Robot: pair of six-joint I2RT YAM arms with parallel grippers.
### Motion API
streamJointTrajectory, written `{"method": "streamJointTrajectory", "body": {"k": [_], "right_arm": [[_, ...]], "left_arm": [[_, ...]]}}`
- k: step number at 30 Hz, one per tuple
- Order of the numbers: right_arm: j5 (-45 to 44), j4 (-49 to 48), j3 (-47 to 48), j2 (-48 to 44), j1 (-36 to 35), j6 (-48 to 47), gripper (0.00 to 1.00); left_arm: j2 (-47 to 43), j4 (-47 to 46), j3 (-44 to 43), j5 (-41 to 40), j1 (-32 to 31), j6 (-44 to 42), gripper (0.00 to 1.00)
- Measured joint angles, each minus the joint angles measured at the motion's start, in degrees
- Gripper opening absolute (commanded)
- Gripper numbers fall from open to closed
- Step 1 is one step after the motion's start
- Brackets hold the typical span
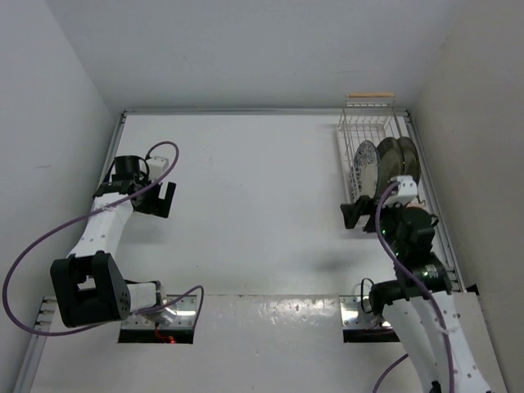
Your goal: Load the plates into the dish rack
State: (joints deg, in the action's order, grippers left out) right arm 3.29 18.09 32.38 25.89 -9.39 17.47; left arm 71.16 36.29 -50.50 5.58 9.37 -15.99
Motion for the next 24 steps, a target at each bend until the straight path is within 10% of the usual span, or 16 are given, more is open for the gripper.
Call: {"method": "streamJointTrajectory", "body": {"k": [13, 24], "right_arm": [[-1.3, 16.6, -19.6, -19.8, 0.0, 26.1, 1.0], [-4.6, 17.2, -21.0, -16.4, 0.0, 31.5, 1.0]], "left_arm": [[0.3, 0.3, -0.3, -2.3, -3.8, -0.3, 1.0], [0.4, 0.3, 3.5, -6.1, -8.3, -1.8, 1.0]]}}
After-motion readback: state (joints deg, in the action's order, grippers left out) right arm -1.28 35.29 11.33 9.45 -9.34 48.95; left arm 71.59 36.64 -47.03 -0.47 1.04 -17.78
